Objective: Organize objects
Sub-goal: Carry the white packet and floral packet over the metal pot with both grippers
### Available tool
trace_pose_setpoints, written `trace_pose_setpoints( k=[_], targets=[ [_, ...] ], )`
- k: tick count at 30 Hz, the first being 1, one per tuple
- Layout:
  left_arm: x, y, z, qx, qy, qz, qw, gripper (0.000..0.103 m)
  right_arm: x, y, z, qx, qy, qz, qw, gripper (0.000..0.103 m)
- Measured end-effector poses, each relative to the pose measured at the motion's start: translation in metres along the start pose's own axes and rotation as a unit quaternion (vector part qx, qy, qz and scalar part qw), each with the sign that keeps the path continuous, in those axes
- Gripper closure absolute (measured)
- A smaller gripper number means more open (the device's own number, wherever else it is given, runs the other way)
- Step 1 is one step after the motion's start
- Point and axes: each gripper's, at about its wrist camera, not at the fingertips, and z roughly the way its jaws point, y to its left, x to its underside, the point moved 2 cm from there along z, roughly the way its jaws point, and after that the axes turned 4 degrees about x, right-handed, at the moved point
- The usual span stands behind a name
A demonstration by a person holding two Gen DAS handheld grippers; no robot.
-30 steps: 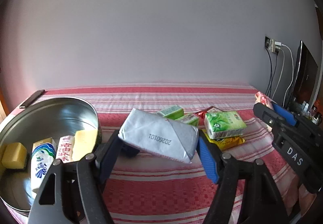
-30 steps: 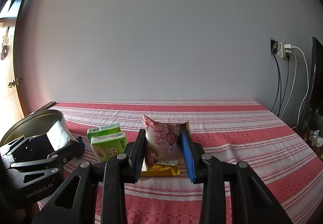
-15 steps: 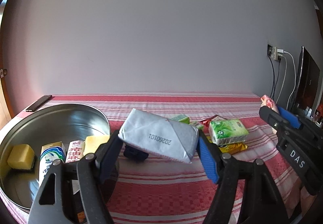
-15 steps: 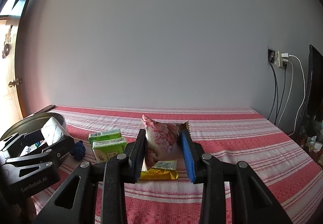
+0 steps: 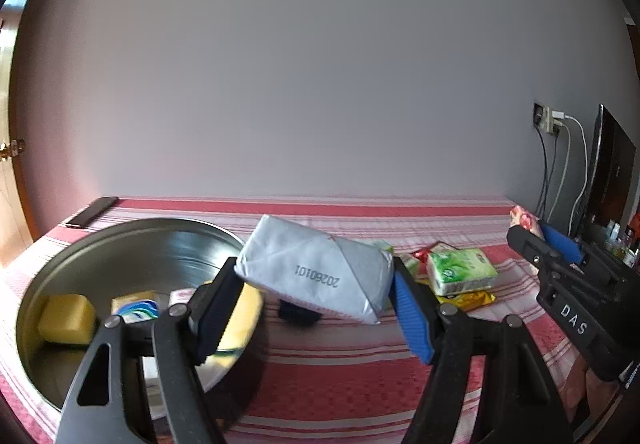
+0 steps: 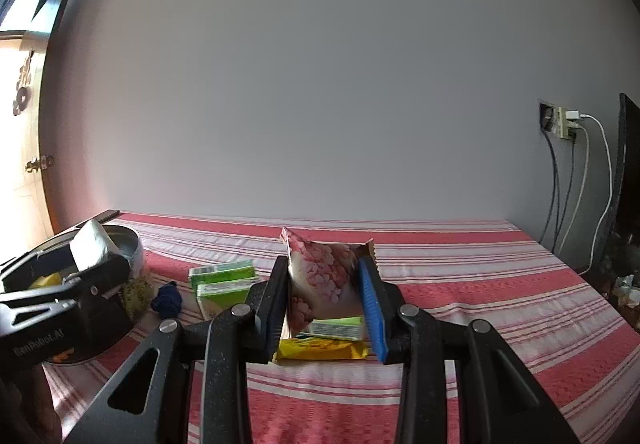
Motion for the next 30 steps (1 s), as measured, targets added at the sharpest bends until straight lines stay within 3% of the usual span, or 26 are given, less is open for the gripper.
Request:
trace_pose_setpoints(
  k=[15, 30],
  targets=[
    [-0.011, 0.082, -0.026, -0.066, -0.012, -0.043, 0.9968, 0.030, -0.039, 0.062, -0.005, -0.062, -0.027, -0.048, 0.997, 0.066],
    [-0.008, 0.112, -0.031, -0.100, -0.004, -0.048, 0.9938, 0.030, -0.053, 0.125, 0.007, -0.111, -0.025, -0.081, 0.990, 0.066]
  ],
)
